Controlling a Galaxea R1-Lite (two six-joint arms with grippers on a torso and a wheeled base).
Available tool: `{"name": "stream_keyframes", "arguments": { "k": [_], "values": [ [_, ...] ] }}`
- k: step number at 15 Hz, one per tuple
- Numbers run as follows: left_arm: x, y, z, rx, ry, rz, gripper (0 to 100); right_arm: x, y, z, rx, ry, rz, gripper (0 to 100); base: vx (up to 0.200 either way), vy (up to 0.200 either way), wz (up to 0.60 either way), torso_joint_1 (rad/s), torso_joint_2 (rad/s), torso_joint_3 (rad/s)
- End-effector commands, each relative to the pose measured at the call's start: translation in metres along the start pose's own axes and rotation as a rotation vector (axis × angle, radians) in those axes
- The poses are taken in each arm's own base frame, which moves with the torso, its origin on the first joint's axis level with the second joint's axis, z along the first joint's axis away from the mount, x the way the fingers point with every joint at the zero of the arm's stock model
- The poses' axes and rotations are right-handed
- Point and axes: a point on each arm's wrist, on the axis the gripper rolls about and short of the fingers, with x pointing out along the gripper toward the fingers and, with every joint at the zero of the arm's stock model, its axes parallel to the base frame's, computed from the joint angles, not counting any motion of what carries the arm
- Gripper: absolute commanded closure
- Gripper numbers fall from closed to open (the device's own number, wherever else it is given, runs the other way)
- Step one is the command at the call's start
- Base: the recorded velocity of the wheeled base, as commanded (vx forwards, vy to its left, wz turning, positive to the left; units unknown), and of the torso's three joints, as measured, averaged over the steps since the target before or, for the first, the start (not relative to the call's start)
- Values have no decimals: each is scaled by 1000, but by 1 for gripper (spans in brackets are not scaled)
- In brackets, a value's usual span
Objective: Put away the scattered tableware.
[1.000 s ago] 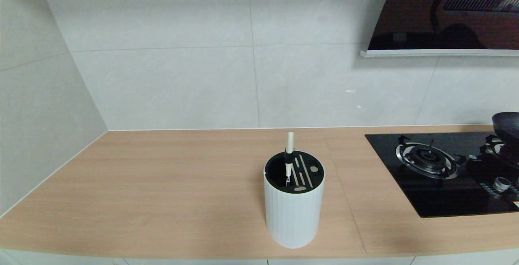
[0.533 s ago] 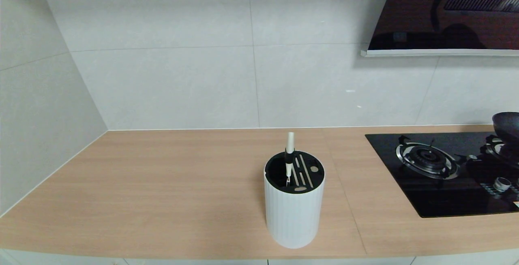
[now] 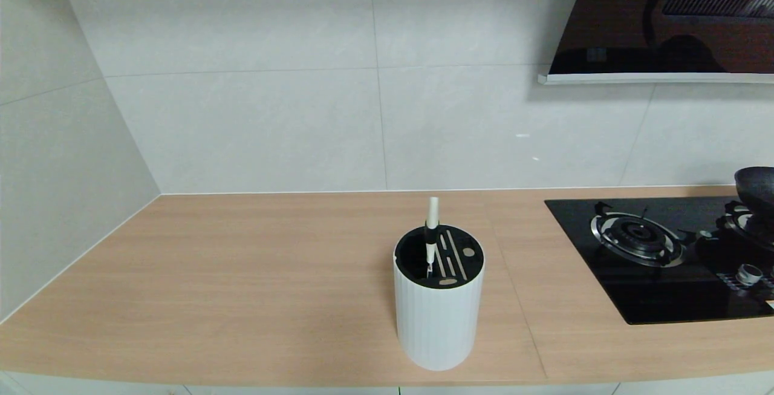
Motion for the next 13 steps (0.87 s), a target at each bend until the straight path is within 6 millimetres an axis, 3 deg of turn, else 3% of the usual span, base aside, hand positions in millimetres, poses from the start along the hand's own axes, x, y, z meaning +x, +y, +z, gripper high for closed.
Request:
{"name": "stream_keyframes", "arguments": {
  "k": [1,6,13],
  "values": [
    [3,-1,-13,-6,39,-26,0,1,1,-5,7,17,18,0,0,0,0,0,0,0],
    [3,-3,-16,53,69,-100,0,1,2,-9,28,60,64,0,0,0,0,0,0,0],
    [3,-3,-16,-17,73,-96,0,1,2,-9,28,60,64,0,0,0,0,0,0,0]
  ]
}}
